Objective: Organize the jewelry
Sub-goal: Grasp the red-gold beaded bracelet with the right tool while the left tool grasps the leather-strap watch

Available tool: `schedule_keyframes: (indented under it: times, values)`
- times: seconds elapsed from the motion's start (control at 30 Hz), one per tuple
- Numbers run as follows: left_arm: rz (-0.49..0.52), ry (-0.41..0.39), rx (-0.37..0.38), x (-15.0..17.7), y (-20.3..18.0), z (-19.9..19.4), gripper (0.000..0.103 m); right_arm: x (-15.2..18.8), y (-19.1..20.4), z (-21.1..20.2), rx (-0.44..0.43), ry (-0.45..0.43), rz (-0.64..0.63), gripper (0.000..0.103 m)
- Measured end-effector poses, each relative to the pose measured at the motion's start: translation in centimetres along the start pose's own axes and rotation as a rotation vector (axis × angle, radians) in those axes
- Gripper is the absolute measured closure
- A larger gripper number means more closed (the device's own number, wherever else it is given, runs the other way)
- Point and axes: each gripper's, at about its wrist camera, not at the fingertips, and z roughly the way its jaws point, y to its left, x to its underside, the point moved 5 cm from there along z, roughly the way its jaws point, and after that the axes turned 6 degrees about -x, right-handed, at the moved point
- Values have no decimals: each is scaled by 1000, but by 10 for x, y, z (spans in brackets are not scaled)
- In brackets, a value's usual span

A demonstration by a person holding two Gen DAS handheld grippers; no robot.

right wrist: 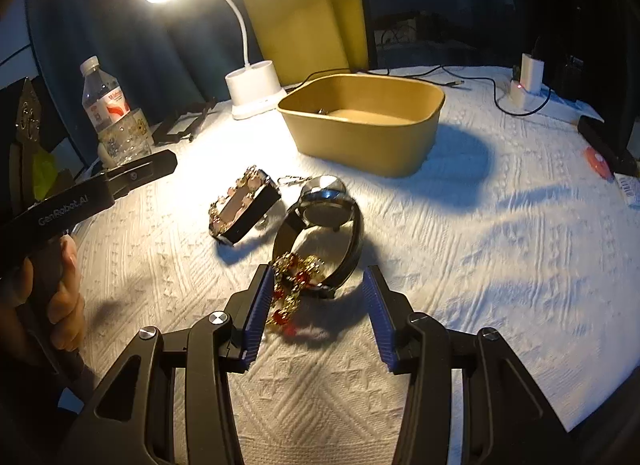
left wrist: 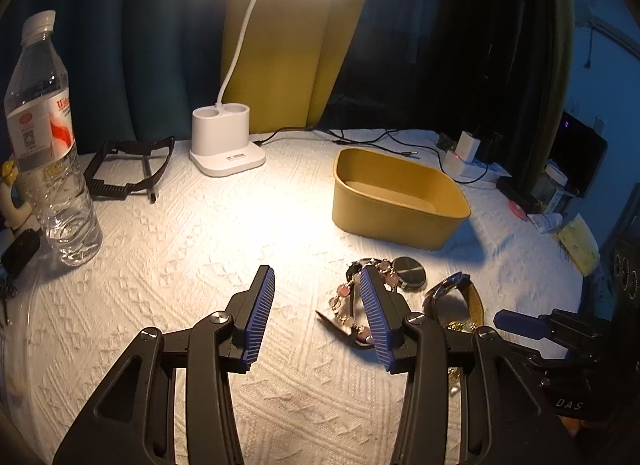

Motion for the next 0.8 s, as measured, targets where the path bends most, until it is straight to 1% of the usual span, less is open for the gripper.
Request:
schedule_keyframes:
  times: [0.1, 0.2, 0.33, 0.37, 0.4, 0.43, 0.47, 0.53, 0.6, 0.8]
  values:
    - [-3, 2, -5, 1, 2, -1, 56, 5, 4, 6, -30, 33, 16, 57]
    - [-7, 2, -8, 2, 3, -3, 56, 10, 8, 14, -40, 69, 18, 57]
    - [-6, 5, -13, 3, 4, -4, 56, 13, 15, 18, -45, 76, -4, 58]
    - [-6, 6, -14, 3, 4, -4, 56, 14, 15, 18, -45, 76, -11, 66]
    - [-5, 6, -14, 4, 3, -5, 56, 14, 16, 18, -46, 80, -16, 72]
    - [-4, 7, -15, 4, 2, -5, 56, 14, 16, 18, -48, 81, -16, 82]
    - [-1, 8, -15, 4, 1, -5, 56, 15, 16, 18, -50, 84, -18, 90]
    - [3, 9, -17, 3, -1, -5, 56, 14, 17, 18, -59, 79, -26, 92]
    - [9, 10, -19, 3, -4, -5, 56, 13, 18, 14, -68, 61, -40, 92]
    - [31, 18, -24, 2, -15, -4, 56, 3, 20, -5, -99, -11, -66, 92]
